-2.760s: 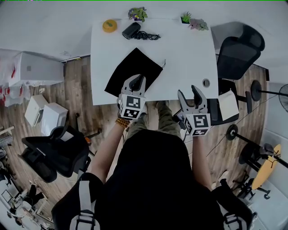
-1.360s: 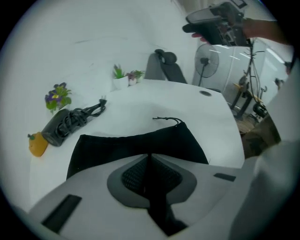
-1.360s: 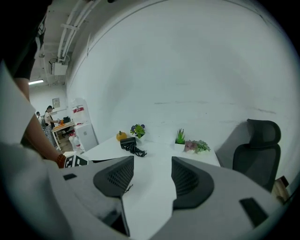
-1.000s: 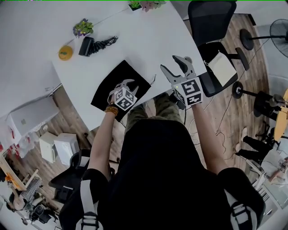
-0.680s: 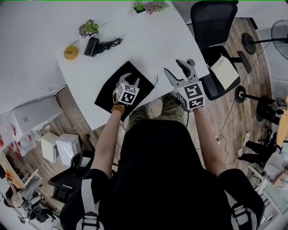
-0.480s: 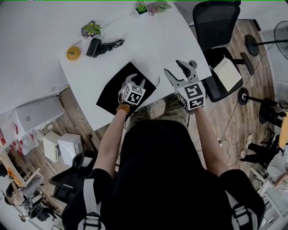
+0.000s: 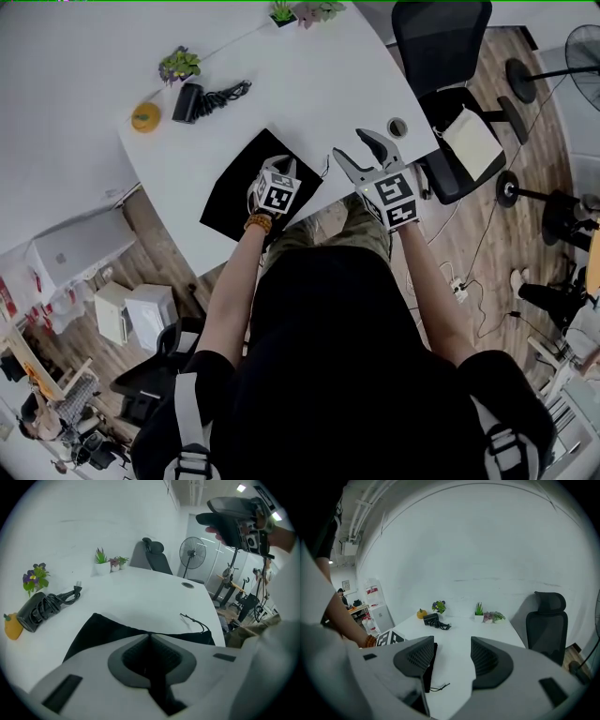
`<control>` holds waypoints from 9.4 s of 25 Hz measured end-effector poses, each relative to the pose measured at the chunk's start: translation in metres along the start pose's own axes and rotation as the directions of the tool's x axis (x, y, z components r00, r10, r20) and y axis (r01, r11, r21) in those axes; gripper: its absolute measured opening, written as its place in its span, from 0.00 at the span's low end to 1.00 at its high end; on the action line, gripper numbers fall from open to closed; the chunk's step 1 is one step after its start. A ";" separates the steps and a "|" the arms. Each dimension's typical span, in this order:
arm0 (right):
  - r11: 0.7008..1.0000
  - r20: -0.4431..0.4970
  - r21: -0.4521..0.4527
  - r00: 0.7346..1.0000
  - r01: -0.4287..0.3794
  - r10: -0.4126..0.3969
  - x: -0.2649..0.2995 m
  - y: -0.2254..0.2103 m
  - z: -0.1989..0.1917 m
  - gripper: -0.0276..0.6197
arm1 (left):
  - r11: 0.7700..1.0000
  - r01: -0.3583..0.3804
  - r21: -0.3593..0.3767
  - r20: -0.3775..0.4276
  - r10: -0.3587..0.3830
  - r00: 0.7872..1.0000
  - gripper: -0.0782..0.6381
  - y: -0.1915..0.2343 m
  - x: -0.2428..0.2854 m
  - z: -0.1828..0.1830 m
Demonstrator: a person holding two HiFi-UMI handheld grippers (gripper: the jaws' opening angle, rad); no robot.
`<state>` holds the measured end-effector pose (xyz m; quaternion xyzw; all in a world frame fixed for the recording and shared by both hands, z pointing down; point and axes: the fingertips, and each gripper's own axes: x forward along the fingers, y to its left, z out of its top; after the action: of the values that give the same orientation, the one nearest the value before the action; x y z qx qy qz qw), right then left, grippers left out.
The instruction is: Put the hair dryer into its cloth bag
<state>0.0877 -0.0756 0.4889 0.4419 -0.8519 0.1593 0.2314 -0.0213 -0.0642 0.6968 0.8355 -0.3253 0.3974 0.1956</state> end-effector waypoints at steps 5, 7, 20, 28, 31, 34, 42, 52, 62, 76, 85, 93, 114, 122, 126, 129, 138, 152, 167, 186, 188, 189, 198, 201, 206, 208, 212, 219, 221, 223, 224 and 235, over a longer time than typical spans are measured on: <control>1.000 -0.013 -0.012 1.000 -0.027 0.027 0.014 0.009 -0.001 0.43 | 1.000 -0.001 0.004 0.033 0.001 0.999 0.15 0.008 -0.011 0.006; 0.999 -0.020 -0.013 0.999 -0.035 0.034 0.018 0.013 -0.002 0.43 | 1.000 -0.001 0.010 0.051 0.000 0.999 0.15 0.007 -0.019 0.009; 0.995 -0.071 -0.049 0.994 -0.092 0.088 0.050 0.028 -0.006 0.43 | 0.996 -0.051 0.068 0.194 0.037 0.980 0.15 0.025 -0.089 0.038; 0.954 -0.105 -0.218 0.977 -0.204 0.184 0.085 0.033 0.017 0.43 | 0.996 -0.015 0.087 0.199 -0.003 0.980 0.15 0.016 -0.122 0.045; 0.894 -0.145 -0.341 0.956 -0.292 0.256 0.120 0.040 0.032 0.43 | 0.998 -0.034 0.057 0.203 0.022 0.979 0.15 0.017 -0.124 0.046; 0.812 -0.196 -0.437 0.922 -0.386 0.333 0.164 0.053 0.050 0.44 | 0.999 -0.049 -0.023 0.214 0.053 0.975 0.15 0.018 -0.125 0.051; 0.683 -0.346 -0.457 0.821 -0.570 0.454 0.279 0.083 0.061 0.46 | 0.982 -0.107 -0.156 0.220 0.140 0.965 0.15 0.021 -0.127 0.058; 0.582 -0.534 -0.573 0.801 -0.578 0.270 0.355 0.059 0.005 0.44 | 0.969 -0.140 -0.203 0.206 0.182 0.962 0.15 0.012 -0.132 0.048; 0.472 -0.578 -0.660 0.796 -0.585 0.179 0.279 0.029 -0.030 0.09 | 0.986 -0.149 -0.079 0.173 0.161 0.972 0.15 0.012 -0.143 0.041; 0.594 -0.504 -0.594 0.827 -0.543 0.251 0.257 0.009 -0.031 0.43 | 0.987 -0.080 -0.140 0.180 0.104 0.978 0.15 0.017 -0.144 0.051; 0.591 -0.509 -0.648 0.850 -0.481 0.135 0.292 0.026 -0.029 0.22 | 0.992 -0.127 0.007 0.108 0.125 0.986 0.15 0.011 -0.124 0.042; 0.603 -0.573 -0.612 0.813 -0.512 0.108 0.231 -0.004 -0.065 0.22 | 0.998 -0.053 0.020 -0.013 0.053 0.999 0.31 0.016 -0.031 0.033; 0.773 -0.592 -0.499 0.806 -0.392 0.026 0.082 -0.063 -0.147 0.23 | 0.999 0.014 0.051 -0.137 -0.006 0.991 0.17 0.006 0.007 0.010; 0.774 -0.570 -0.499 0.820 -0.389 0.044 0.083 -0.053 -0.142 0.24 | 0.998 0.019 0.064 -0.084 -0.013 0.996 0.16 0.002 -0.020 0.022; 0.774 -0.545 -0.494 0.835 -0.396 0.079 0.093 -0.042 -0.130 0.32 | 0.997 0.009 0.083 -0.045 -0.005 0.999 0.16 0.002 -0.043 0.030; 0.763 -0.550 -0.484 0.827 -0.428 0.115 0.103 -0.032 -0.127 0.42 | 0.996 0.000 0.084 -0.018 0.001 1.000 0.16 0.000 -0.060 0.035; 0.785 -0.597 -0.395 0.783 -0.477 0.175 0.151 -0.017 -0.131 0.49 | 0.995 -0.030 0.097 0.018 0.028 0.999 0.16 -0.002 -0.082 0.040; 0.743 -0.621 -0.449 0.771 -0.497 0.140 0.135 -0.018 -0.143 0.44 | 0.989 -0.038 0.141 0.024 0.035 0.999 0.16 -0.005 -0.085 0.044; 0.692 -0.535 -0.540 0.830 -0.479 0.158 0.107 -0.010 -0.114 0.43 | 0.995 -0.032 0.099 0.045 0.027 0.999 0.16 -0.003 -0.084 0.047; 0.687 -0.522 -0.474 0.804 -0.550 0.284 0.085 0.015 -0.122 0.41 | 0.998 -0.018 0.066 0.049 0.014 0.999 0.16 0.003 -0.080 0.047; 0.693 -0.516 -0.464 0.804 -0.552 0.295 0.085 0.016 -0.122 0.41 | 0.998 -0.016 0.067 0.050 0.013 0.999 0.16 0.003 -0.079 0.047; 0.696 -0.512 -0.459 0.805 -0.552 0.301 0.085 0.017 -0.121 0.41 | 0.998 -0.016 0.068 0.049 0.012 0.999 0.16 0.003 -0.078 0.047; 0.717 -0.466 -0.424 0.812 -0.554 0.352 0.075 0.028 -0.110 0.41 | 0.997 -0.014 0.073 0.051 0.011 0.999 0.16 0.003 -0.079 0.047; 0.703 -0.470 -0.423 0.802 -0.571 0.369 0.072 0.035 -0.112 0.41 | 0.997 -0.017 0.073 0.057 0.013 0.998 0.16 0.001 -0.080 0.048; 0.664 -0.497 -0.437 0.778 -0.606 0.384 0.072 0.046 -0.122 0.41 | 0.997 -0.023 0.070 0.063 0.018 0.998 0.16 0.000 -0.083 0.049; 0.641 -0.512 -0.451 0.769 -0.621 0.384 0.074 0.051 -0.125 0.41 | 0.997 -0.028 0.069 0.071 0.023 0.997 0.16 0.001 -0.085 0.050; 0.613 -0.511 -0.458 0.755 -0.643 0.410 0.077 0.063 -0.124 0.41 | 0.997 -0.030 0.068 0.091 0.024 0.996 0.16 0.000 -0.090 0.054; 0.601 -0.495 -0.445 0.742 -0.664 0.452 0.090 0.077 -0.109 0.41 | 0.997 -0.039 0.068 0.087 0.033 0.996 0.16 -0.001 -0.089 0.050; 0.596 -0.501 -0.442 0.736 -0.670 0.456 0.091 0.075 -0.114 0.41 | 0.997 -0.044 0.070 0.089 0.037 0.995 0.16 -0.002 -0.091 0.050; 0.576 -0.502 -0.467 0.737 -0.671 0.451 0.091 0.072 -0.120 0.41 | 0.996 -0.043 0.074 0.095 0.035 0.995 0.16 -0.003 -0.093 0.051; 0.558 -0.509 -0.487 0.738 -0.672 0.444 0.091 0.070 -0.124 0.41 | 0.996 -0.041 0.077 0.096 0.033 0.995 0.16 -0.004 -0.093 0.051; 0.372 -0.675 -0.570 0.676 -0.733 0.297 0.105 0.053 -0.172 0.44 | 0.995 -0.024 0.094 0.085 0.016 0.996 0.16 -0.011 -0.088 0.053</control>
<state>0.0346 -0.0357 0.6863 -0.0695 -0.8367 -0.0824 0.5369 -0.0267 -0.0534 0.5940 0.8565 -0.3224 0.3789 0.1375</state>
